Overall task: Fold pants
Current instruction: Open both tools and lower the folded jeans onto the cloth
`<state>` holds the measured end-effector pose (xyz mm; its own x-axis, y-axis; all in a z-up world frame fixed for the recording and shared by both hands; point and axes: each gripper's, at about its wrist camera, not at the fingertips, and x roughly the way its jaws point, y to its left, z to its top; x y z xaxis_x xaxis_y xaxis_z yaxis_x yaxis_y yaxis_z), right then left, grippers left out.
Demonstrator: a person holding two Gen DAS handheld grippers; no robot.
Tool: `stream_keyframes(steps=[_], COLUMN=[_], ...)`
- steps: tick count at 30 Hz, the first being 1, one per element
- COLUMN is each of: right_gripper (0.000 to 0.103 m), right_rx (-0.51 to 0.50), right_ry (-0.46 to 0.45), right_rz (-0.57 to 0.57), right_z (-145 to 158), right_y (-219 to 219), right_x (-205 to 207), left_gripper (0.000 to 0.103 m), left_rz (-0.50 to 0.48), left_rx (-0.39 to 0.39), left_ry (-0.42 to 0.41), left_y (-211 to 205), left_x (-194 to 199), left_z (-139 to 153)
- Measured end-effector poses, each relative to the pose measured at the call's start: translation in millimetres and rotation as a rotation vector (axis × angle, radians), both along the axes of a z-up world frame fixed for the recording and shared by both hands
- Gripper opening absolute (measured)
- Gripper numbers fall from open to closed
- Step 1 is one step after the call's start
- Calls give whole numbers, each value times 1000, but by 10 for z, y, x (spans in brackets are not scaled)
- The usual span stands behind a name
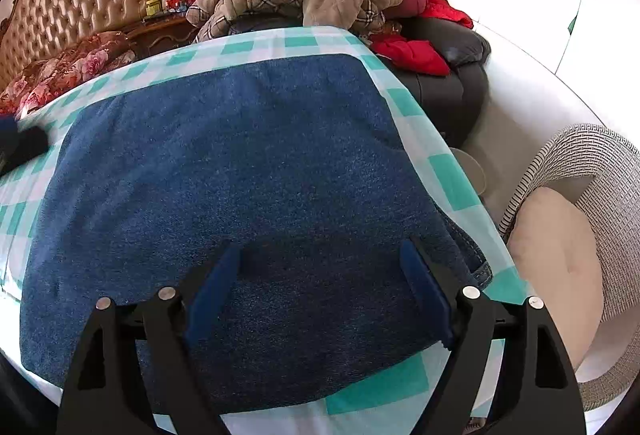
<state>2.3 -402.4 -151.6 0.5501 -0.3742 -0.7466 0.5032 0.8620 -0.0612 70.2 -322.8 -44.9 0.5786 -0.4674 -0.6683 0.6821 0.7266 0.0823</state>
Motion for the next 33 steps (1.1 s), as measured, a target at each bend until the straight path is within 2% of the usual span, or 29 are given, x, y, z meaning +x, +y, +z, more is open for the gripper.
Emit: stream_keyframes(steps=[3, 6, 9, 11, 13, 15, 16, 18, 23, 24, 26, 27, 28, 30, 31, 33], right_gripper=[79, 79, 79, 79, 79, 79, 80, 80, 80, 80, 80, 80, 80, 80, 80, 80], right_rx=[3, 5, 8, 11, 15, 16, 17, 20, 23, 23, 24, 23, 23, 25, 26, 25], right_ry=[4, 3, 4, 5, 5, 7, 7, 7, 9, 9, 8, 8, 8, 7, 6, 6], right_rz=[3, 1, 2, 5, 6, 7, 7, 10, 10, 10, 12, 13, 13, 15, 14, 13], right_z=[-12, -20, -24, -22, -21, -15, -16, -19, -19, -20, -16, -17, -20, -22, -24, -24], right_y=[-13, -21, -26, -30, -36, -56, -56, -56, -56, -78, -88, -83, -82, -78, -79, -75], right_x=[2, -9, -10, -9, -12, 5, 6, 3, 7, 21, 33, 33, 30, 19, 18, 18], left_gripper=[96, 95, 93, 78, 50, 39, 35, 35, 36, 36, 50, 78, 89, 92, 102, 102], left_rz=[-141, -199, -322, -337, -343, -332, -319, -304, -285, -282, -275, -280, -270, -234, -219, -239], left_rx=[14, 19, -38, -1, 34, 60, 84, 121, 120, 118, 90, 81, 85, 84, 70, 11], left_ry=[16, 43, 178, 171, 160, 186, 193, 210, 212, 211, 233, 232, 214, 150, 132, 85], left_y=[-347, -651, -871, -1076, -1250, -1408, -1470, -1541, -1548, -1546, -1529, -1528, -1532, -1517, -1499, -1443], left_x=[84, 167, 237, 224, 225, 272, 314, 370, 395, 394, 399, 372, 348, 284, 258, 193], left_z=[-11, -53, -123, -167, -212, -311, -376, -499, -551, -552, -528, -510, -503, -471, -447, -387])
